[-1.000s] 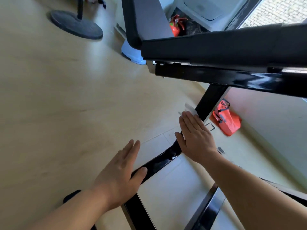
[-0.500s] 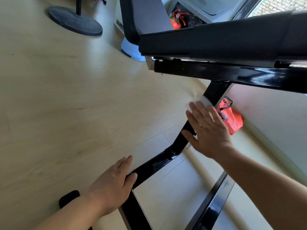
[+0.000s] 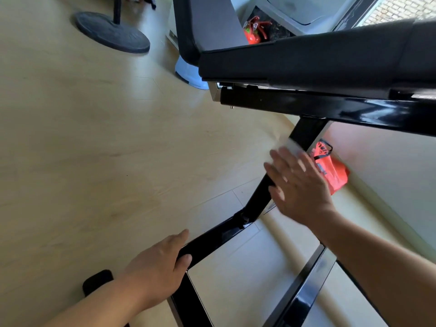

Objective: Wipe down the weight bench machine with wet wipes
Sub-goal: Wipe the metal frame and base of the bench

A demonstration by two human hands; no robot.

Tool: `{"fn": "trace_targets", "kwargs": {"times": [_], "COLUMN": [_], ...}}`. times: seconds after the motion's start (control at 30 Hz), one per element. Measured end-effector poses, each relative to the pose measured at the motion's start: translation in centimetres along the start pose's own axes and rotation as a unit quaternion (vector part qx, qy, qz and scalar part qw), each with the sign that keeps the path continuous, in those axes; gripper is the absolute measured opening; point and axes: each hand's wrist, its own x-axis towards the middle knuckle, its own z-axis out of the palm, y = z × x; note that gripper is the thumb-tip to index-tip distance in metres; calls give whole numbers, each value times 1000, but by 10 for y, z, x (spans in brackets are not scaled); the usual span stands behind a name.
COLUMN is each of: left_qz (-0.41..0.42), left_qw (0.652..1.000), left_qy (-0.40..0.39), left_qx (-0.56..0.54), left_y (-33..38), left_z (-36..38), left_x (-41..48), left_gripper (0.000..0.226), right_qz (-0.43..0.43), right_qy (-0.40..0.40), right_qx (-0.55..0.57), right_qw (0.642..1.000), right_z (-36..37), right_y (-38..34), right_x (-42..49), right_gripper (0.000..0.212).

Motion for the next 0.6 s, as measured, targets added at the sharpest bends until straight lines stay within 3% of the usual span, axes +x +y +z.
{"fn": "trace_targets", "kwargs": {"times": [0.17, 0.3, 0.43, 0.6], "left_qz": [2, 5, 3, 6], "left_qw": [1000, 1000, 1000, 1000], "left_qy": [14, 9, 0, -2], "left_qx": [-8, -20, -14, -12], "left_y": [10, 15, 15, 7], "left_z": [0, -1, -2, 2], "left_x": [-1, 0, 1, 3], "left_gripper": [62, 61, 62, 63], "right_qz": [34, 47, -2, 17], "right_qy": [52, 49, 16, 38], "right_qx": [-54, -15, -3, -29], "right_qw": [997, 998, 1000, 999], "right_z": [-22, -8, 18, -3], "right_y": [51, 29, -8, 23], "right_x": [39, 21, -15, 21], "right_gripper": [54, 63, 67, 63]}}
